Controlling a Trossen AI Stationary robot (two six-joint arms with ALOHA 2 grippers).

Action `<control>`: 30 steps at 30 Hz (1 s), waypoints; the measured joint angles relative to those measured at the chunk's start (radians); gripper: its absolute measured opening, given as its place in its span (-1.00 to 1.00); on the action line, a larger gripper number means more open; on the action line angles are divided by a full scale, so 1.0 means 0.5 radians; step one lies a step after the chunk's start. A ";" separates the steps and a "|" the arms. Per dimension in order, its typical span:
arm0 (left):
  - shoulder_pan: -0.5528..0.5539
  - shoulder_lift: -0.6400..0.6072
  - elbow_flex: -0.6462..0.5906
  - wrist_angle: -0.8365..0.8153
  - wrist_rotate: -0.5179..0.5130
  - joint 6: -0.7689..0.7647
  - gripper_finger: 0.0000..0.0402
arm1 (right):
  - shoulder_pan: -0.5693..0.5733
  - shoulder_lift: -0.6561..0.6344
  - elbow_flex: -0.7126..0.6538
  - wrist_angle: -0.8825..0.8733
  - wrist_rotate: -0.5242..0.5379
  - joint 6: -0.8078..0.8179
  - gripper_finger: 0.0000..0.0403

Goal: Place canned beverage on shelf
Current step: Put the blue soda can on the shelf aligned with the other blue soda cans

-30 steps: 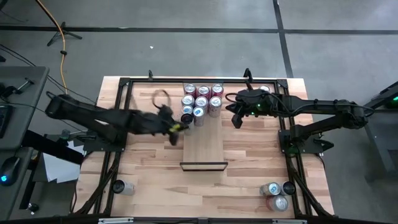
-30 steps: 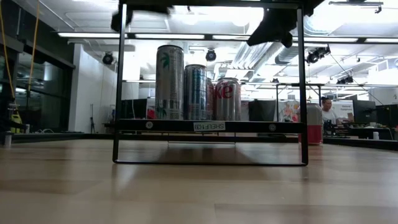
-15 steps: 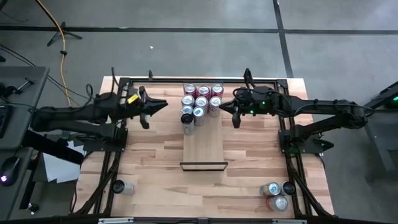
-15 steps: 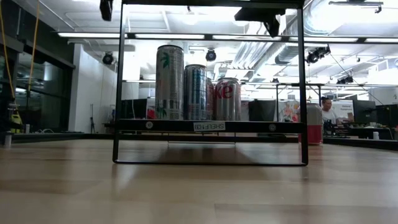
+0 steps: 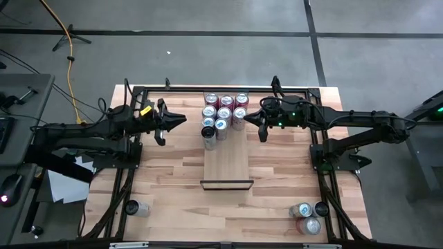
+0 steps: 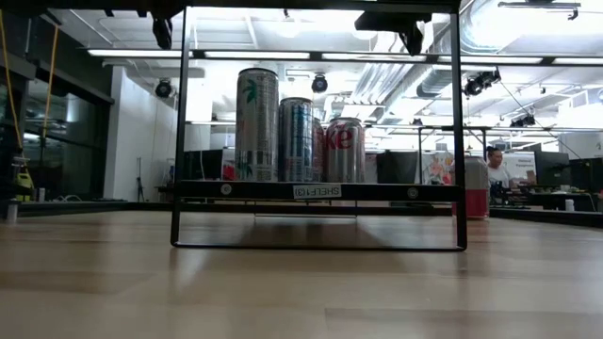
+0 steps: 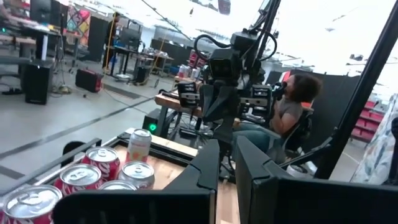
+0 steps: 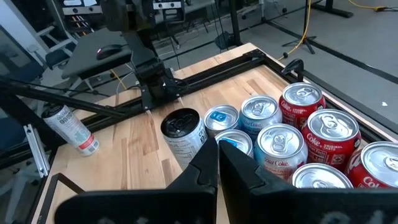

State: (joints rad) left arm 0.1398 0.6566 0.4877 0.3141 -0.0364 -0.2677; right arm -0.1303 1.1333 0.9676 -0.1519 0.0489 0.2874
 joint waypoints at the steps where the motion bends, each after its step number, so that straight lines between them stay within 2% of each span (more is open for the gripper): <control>1: 0.000 0.000 0.000 0.000 0.000 0.017 -1.00 | 0.000 0.000 -0.001 0.000 0.000 0.000 -1.00; 30: 0.000 0.000 0.002 -0.003 -0.004 0.034 -1.00 | 0.000 0.000 0.000 -0.002 0.025 -0.001 -1.00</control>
State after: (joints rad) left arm 0.1398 0.6567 0.4885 0.3126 -0.0386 -0.2504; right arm -0.1303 1.1334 0.9674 -0.1528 0.0612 0.2871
